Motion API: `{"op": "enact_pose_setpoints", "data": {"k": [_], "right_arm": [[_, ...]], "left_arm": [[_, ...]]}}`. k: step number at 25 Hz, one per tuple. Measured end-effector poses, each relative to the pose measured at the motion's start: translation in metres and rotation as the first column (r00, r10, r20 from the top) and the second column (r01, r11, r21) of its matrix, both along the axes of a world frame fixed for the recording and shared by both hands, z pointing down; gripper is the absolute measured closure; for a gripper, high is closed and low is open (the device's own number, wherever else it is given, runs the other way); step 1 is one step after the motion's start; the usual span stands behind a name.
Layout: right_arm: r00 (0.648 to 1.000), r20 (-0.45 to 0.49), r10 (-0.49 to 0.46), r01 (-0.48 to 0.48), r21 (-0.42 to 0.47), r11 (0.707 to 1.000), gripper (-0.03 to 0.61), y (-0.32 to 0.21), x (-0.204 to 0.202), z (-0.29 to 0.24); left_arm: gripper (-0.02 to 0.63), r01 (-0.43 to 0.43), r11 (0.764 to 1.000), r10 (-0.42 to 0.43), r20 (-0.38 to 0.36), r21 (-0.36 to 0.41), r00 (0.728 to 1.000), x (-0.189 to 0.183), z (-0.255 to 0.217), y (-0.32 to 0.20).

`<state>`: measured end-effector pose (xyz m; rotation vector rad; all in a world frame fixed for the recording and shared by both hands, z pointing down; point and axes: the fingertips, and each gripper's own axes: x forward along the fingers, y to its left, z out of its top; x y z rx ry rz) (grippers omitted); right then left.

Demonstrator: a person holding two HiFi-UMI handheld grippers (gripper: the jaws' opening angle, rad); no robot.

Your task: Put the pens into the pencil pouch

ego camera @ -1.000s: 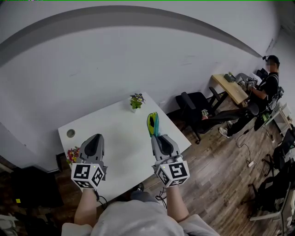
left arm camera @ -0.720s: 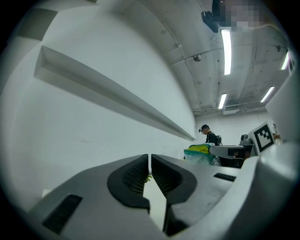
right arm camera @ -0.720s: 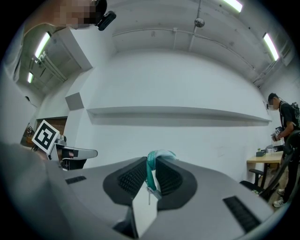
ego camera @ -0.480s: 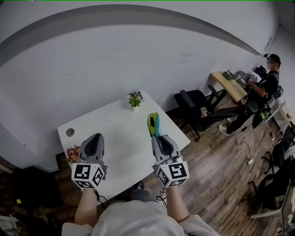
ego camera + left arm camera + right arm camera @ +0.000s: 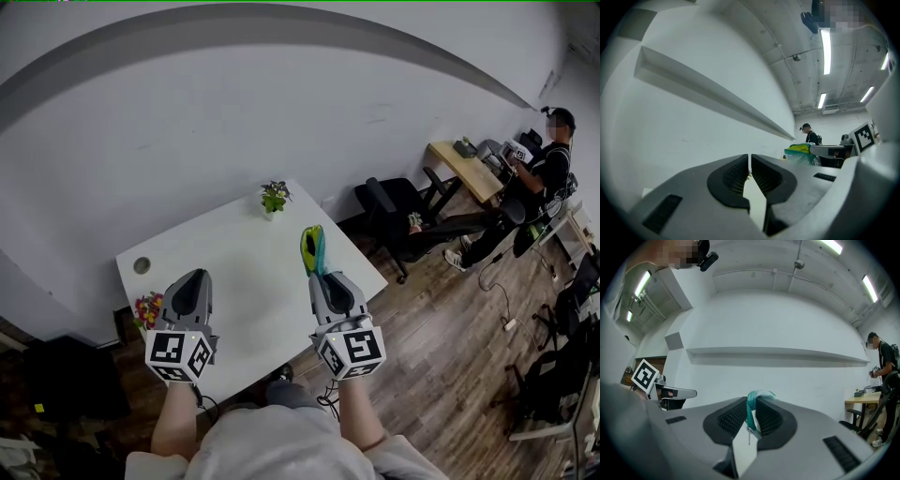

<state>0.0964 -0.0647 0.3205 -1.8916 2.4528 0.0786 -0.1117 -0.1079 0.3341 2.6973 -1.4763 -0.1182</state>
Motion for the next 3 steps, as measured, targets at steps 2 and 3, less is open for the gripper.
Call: {"op": "enact_pose_setpoints", "data": {"k": [2, 3], "right_arm": [[1.000, 0.000, 0.002, -0.002, 0.003, 1.000, 0.506, 0.0014, 0.0007, -0.0015], [1.000, 0.000, 0.003, -0.003, 0.004, 1.000, 0.506, 0.0021, 0.0011, -0.0023]], "left_arm": [[0.572, -0.001, 1.000, 0.001, -0.001, -0.001, 1.000, 0.0008, -0.0001, 0.0013], [0.572, -0.002, 1.000, 0.002, -0.002, -0.002, 1.000, 0.0011, -0.0002, 0.0018]]}}
